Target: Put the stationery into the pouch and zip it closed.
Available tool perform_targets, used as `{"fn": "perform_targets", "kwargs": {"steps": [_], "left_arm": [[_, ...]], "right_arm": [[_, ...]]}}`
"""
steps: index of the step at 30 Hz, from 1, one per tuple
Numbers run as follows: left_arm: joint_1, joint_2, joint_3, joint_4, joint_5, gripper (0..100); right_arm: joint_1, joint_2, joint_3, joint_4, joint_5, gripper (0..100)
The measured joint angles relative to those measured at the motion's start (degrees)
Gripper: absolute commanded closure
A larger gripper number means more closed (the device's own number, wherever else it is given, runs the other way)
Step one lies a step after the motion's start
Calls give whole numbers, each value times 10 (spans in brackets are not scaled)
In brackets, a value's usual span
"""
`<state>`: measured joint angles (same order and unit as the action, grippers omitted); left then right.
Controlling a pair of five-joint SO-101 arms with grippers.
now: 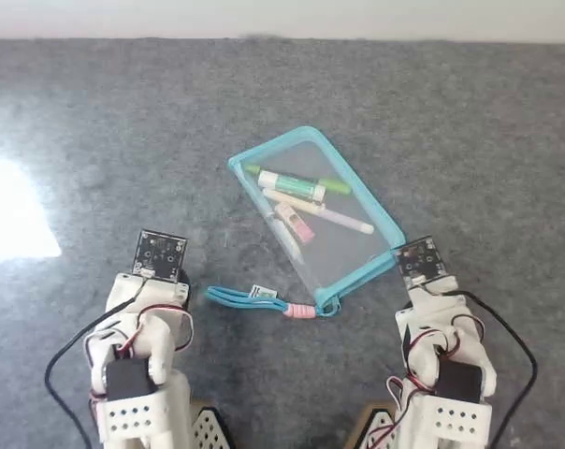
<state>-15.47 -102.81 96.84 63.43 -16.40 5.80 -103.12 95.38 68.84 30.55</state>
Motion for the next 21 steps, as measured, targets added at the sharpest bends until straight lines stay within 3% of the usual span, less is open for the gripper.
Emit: {"fn": "perform_targets", "kwargs": {"steps": [9, 21], "left_arm": [[-8, 0, -3, 10, -25, 867], [-8, 0, -30, 28, -18, 866]], "right_arm": [[-1, 0, -37, 11, 13, 978], [-66, -1, -65, 28, 17, 923]]}}
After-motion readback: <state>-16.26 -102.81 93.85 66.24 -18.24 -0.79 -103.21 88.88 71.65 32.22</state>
